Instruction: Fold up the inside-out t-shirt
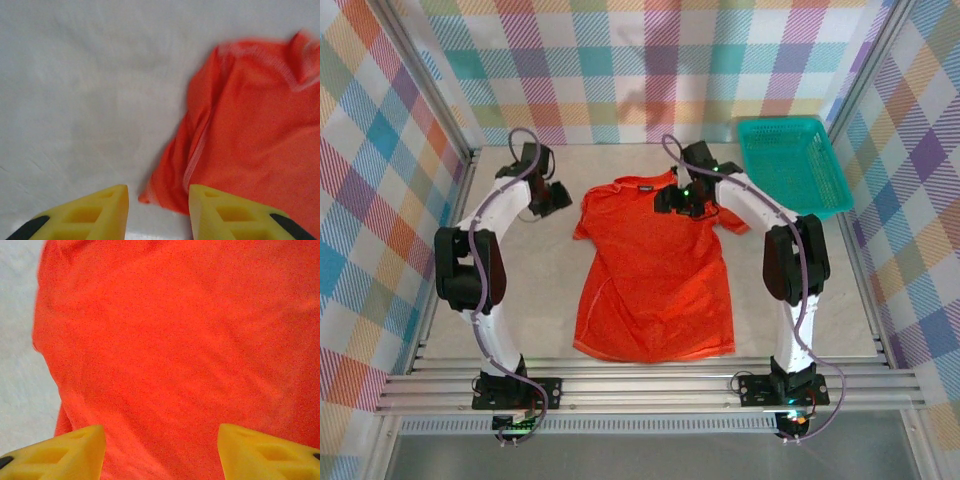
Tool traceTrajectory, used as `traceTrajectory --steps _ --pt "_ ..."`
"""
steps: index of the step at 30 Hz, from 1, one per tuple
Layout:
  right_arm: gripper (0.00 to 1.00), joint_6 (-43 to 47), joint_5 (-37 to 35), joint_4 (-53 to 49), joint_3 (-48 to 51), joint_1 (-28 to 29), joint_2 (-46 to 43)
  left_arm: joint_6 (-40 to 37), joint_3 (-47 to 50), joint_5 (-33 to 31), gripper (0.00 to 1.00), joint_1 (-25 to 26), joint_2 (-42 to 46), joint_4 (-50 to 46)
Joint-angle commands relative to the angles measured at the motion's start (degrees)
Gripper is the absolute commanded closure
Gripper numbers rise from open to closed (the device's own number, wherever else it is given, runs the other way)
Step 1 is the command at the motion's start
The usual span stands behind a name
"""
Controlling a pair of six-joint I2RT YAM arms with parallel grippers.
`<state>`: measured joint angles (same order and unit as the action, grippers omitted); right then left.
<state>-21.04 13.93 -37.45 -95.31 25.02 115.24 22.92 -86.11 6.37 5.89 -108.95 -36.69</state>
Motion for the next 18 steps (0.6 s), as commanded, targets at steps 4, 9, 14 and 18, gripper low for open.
traceTrajectory --steps 4,9,14,18 --pt "0.39 -3.08 3.37 4.08 5.18 1.67 -2.82 5.83 9.14 10.48 0.62 -0.61 -1.52 10.60" --pt "0.39 -3.71 3.65 5.28 6.38 2.47 -2.59 7.94 11.15 11.00 0.62 -0.61 -4.05 14.53" --pt "0.40 -4.22 3.56 5.70 5.73 3.19 -0.34 9.50 9.72 11.61 0.67 -0.62 -8.52 16.41" --pt "0.41 -5.21 1.68 5.99 5.83 3.13 1.65 8.72 6.11 8.99 1.00 -0.85 -10.68 12.65"
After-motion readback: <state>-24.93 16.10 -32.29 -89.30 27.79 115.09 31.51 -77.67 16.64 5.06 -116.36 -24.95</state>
